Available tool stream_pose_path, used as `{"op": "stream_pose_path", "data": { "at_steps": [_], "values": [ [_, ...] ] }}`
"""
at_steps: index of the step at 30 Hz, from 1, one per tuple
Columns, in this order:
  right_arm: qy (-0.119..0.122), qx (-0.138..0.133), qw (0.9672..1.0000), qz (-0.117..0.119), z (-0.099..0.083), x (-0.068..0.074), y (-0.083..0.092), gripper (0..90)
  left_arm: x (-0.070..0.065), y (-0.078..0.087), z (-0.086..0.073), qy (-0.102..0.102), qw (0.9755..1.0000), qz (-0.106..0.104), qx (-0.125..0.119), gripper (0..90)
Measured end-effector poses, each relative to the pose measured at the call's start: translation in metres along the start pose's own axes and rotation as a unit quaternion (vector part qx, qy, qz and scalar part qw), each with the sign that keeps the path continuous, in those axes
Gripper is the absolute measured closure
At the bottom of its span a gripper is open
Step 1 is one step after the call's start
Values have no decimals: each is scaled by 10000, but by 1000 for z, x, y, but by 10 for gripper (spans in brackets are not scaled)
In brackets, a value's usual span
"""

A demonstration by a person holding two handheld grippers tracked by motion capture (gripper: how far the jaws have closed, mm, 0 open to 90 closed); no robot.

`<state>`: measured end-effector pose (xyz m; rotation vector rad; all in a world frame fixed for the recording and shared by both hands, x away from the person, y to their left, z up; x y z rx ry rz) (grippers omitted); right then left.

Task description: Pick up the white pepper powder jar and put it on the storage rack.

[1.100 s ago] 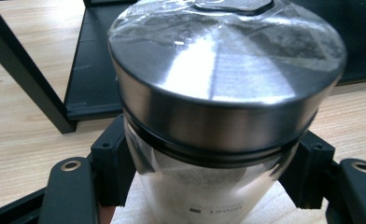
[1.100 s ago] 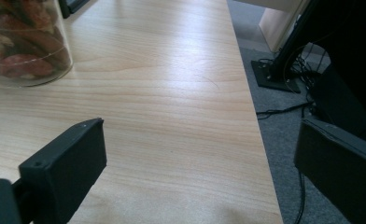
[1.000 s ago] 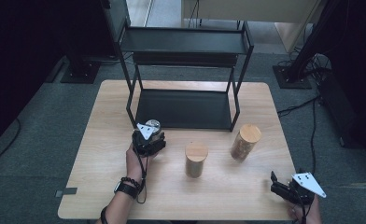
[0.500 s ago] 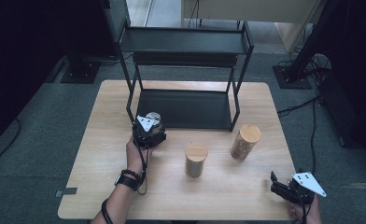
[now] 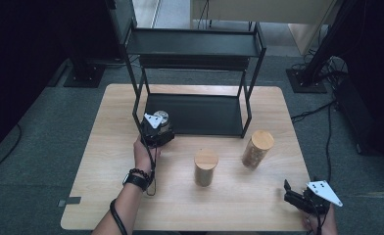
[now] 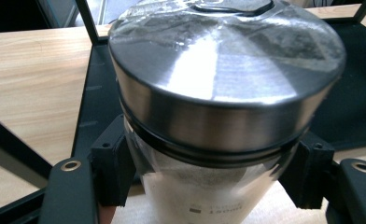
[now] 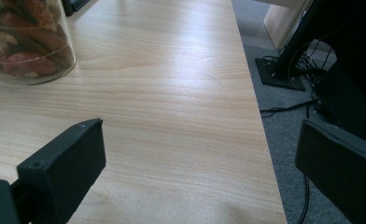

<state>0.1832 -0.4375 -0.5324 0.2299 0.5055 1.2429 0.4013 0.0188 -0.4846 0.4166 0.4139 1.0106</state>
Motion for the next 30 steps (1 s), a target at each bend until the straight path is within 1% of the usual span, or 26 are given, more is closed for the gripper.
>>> {"op": "stream_pose_path", "data": {
  "at_steps": [13, 18, 20, 24, 30],
  "values": [
    [-7, 5, 10000, -27, 0, 0, 0, 19, 8, -12, 16, -4, 10000, 97, 5, 310],
    [-4, 16, 10000, -46, 0, 0, 0, 19, 11, -18, 18, 65, 9999, 118, 23, 310],
    [-12, 28, 10000, -53, 0, 1, 0, 19, 12, -21, 19, 36, 9999, 135, 45, 310],
    [-11, 39, 10000, -59, 0, 1, 0, 19, 17, -25, 22, 80, 9998, 162, 30, 310],
    [-7, 57, 10000, -73, 0, 1, -1, 19, 23, -31, 24, 84, 9996, 239, 77, 310]
  ]
}}
Point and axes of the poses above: each handheld gripper's, and its own axes: y roughly backward along the jaws, z roughly out of its top, x roughly to its left, the point moved 2 cm from there along -y, roughly forward along the jaws, and after that the axes turned 15 degrees about -z, right-handed, at the moved point
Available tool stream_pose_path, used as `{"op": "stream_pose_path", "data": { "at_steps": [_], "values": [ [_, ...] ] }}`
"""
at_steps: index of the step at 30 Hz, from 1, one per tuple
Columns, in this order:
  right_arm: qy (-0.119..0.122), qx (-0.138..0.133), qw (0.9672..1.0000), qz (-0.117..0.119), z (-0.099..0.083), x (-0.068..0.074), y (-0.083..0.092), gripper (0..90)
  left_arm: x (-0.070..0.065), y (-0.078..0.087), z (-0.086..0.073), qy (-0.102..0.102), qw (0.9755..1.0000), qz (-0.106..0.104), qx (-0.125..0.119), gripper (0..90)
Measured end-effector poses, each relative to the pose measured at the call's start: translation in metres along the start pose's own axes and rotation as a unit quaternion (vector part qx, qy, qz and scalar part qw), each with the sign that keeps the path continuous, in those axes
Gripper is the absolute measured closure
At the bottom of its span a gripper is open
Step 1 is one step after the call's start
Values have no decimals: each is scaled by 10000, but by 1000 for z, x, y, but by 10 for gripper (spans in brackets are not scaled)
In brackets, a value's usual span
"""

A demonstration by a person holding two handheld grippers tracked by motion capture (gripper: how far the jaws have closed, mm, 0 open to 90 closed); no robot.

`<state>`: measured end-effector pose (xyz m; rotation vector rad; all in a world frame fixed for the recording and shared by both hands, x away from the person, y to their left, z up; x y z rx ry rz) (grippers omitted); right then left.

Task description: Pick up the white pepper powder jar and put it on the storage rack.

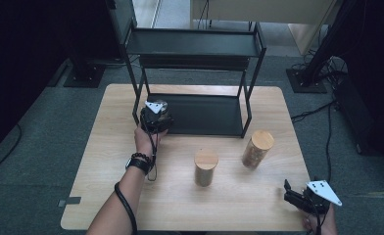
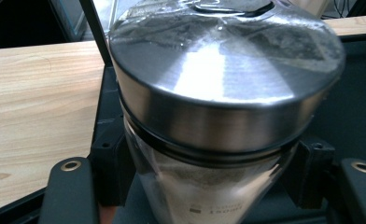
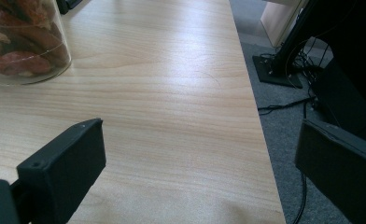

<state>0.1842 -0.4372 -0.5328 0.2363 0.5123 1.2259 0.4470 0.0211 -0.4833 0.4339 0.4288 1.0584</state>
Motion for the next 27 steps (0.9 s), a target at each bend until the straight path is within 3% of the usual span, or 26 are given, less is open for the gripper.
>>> {"op": "stream_pose_path", "data": {
  "at_steps": [10, 13, 16, 27],
  "values": [
    [-6, 14, 10000, -13, 0, 0, 0, 19, 9, -15, -1, 31, 9999, 76, 62, 310],
    [-3, 13, 10000, -19, 0, 0, 0, 19, 11, -19, -1, 143, 9999, 32, 66, 309],
    [4, 9, 10000, -21, 0, 1, 0, 19, 12, -23, -1, 26, 9999, 99, 42, 310],
    [7, 32, 10000, -15, 0, 1, 0, 19, 16, -32, 2, 7, 9999, 119, -3, 309]
  ]
}}
Point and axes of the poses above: each handheld gripper's, and its own axes: y roughly backward along the jaws, z roughly out of its top, x roughly to its left, the point moved 2 cm from there along -y, roughly forward along the jaws, and after that the axes turned 15 degrees about -z, right-handed, at the moved point
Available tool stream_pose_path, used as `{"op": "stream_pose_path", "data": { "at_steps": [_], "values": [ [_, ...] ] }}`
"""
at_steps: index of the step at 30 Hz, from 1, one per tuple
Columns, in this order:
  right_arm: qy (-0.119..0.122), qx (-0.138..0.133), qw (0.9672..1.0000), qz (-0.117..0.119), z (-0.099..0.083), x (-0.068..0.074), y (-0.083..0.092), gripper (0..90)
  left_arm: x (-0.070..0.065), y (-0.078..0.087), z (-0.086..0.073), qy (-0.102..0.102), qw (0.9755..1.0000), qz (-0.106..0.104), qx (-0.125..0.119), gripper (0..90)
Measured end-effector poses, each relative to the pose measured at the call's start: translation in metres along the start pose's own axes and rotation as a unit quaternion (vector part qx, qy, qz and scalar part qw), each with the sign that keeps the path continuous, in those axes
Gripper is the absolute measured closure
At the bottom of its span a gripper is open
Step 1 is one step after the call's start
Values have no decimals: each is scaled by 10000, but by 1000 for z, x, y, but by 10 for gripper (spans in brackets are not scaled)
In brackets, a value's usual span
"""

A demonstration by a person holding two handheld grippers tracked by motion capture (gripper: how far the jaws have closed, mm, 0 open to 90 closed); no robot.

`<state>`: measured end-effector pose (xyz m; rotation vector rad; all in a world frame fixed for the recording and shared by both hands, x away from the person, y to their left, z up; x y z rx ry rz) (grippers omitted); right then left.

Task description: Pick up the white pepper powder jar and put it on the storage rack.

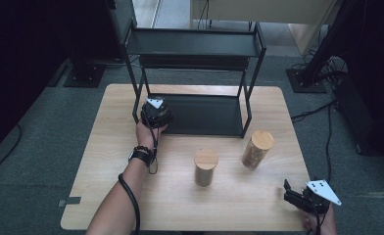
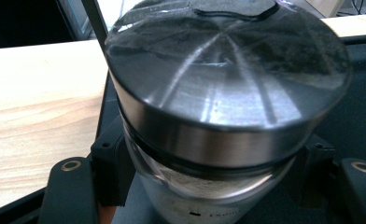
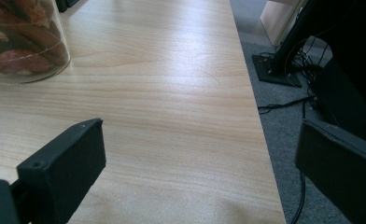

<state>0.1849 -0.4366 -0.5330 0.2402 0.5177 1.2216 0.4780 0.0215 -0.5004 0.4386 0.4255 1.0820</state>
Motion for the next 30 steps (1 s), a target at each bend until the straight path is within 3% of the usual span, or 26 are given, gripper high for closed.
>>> {"op": "stream_pose_path", "data": {
  "at_steps": [12, 22, 30],
  "values": [
    [-4, -6, 10000, 23, 0, 0, 0, 19, 1, -10, 4, -43, 10000, -43, -27, 309],
    [-7, 6, 10000, 74, 0, 0, 0, 19, -2, -13, 5, -37, 10000, 71, 1, 308],
    [-3, 27, 9999, 101, 0, 0, 0, 18, -3, -14, -4, 211, 9996, -69, 147, 219]
  ]
}}
Point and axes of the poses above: each handheld gripper's, and its own axes: y roughly backward along the jaws, z roughly out of its top, x roughly to its left, the point moved 2 cm from there along -y, roughly forward along the jaws, and after that the axes turned 15 degrees about -z, right-handed, at the moved point
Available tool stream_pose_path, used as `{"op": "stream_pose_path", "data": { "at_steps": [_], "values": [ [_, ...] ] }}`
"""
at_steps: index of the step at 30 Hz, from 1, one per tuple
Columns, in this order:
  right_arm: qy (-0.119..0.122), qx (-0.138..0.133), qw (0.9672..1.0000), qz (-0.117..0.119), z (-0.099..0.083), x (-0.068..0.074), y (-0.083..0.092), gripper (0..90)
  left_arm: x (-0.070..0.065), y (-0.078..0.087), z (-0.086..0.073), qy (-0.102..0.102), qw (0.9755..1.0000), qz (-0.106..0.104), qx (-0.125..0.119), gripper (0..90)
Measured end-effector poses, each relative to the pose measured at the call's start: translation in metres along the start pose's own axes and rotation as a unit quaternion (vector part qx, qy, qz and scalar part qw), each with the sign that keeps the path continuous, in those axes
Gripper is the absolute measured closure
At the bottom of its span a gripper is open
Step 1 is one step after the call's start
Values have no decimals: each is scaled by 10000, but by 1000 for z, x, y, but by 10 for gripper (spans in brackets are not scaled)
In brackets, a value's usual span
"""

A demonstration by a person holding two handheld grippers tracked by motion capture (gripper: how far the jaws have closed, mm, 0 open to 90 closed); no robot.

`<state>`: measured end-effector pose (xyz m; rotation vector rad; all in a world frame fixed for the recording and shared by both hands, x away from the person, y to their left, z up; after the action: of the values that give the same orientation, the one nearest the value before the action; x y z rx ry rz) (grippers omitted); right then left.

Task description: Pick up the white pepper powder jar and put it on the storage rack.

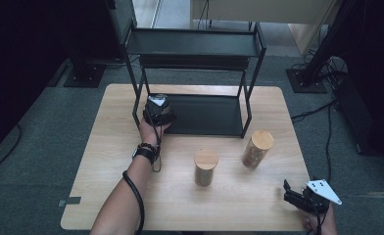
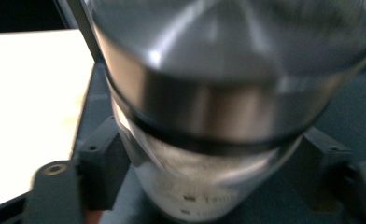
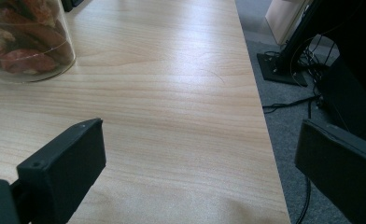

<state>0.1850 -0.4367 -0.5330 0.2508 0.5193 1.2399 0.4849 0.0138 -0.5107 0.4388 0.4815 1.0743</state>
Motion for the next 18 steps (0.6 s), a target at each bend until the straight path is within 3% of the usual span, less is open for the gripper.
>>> {"op": "stream_pose_path", "data": {
  "at_steps": [12, 18],
  "values": [
    [23, -15, 10000, -11, 0, 0, 0, 19, -4, 10, -14, -33, 10000, -1, -49, 201],
    [32, -12, 10000, -29, 0, 0, 0, 19, -5, 14, -23, -7, 9999, -114, -13, 201]
  ]
}}
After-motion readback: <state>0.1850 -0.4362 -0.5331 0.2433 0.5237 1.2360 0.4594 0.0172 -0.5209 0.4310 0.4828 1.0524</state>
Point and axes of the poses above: each handheld gripper's, and its own axes: y roughly backward along the jaws, z roughly out of its top, x roughly to its left, the point moved 2 cm from there along -y, roughly forward along the jaws, and after that the axes turned 15 degrees about -z, right-handed, at the moved point
